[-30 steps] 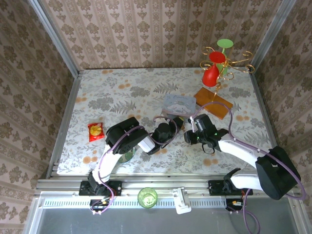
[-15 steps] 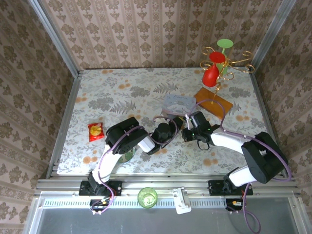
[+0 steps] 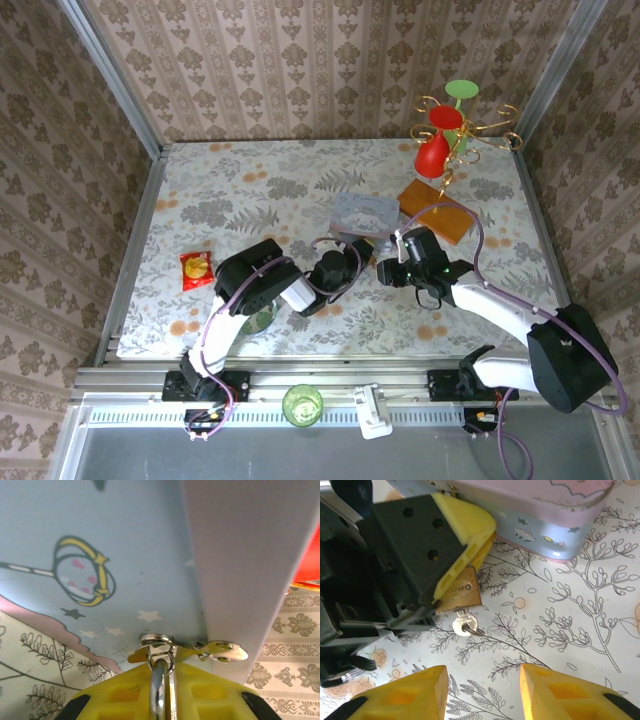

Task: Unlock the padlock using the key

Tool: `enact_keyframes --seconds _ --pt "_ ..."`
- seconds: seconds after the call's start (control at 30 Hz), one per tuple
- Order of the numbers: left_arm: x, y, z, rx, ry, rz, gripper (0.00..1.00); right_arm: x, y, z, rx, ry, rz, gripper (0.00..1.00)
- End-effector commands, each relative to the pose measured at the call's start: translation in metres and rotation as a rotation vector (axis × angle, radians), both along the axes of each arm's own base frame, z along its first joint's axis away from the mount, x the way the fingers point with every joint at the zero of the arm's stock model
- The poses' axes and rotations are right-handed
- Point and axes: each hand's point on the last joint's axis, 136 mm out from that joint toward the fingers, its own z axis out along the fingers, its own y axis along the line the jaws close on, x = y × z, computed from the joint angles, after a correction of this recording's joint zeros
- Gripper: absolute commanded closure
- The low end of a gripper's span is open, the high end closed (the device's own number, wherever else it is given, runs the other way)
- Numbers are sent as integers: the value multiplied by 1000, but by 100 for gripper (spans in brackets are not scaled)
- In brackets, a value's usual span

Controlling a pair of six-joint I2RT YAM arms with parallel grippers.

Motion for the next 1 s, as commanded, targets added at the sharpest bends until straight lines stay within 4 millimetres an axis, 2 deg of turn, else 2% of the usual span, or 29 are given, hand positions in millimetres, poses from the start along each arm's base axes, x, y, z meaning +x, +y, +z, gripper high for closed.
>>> enact_keyframes --seconds 0.0,0.2,0.33,0.5,0.7,0.83,0.97 --pt "4 2 25 -48 -34 8 100 -1 -2 -6 -113 27 33 58" --pt "3 6 28 -40 -44 13 100 11 17 -3 -233 -38 113 57" --pt "1 4 29 -46 -42 5 100 20 20 -16 -275 -21 121 57" --pt "0 -1 30 -50 -42 -3 100 29 27 -19 -278 -56 146 63" --pt "-4 -4 26 -59 -23 -10 100 34 34 -7 -269 -145 158 69" --pt "-6 -6 29 -76 -16 -18 100 35 38 -15 -284 -145 180 72" --pt "-5 1 33 -72 -23 -5 100 34 38 -19 -282 -146 185 77"
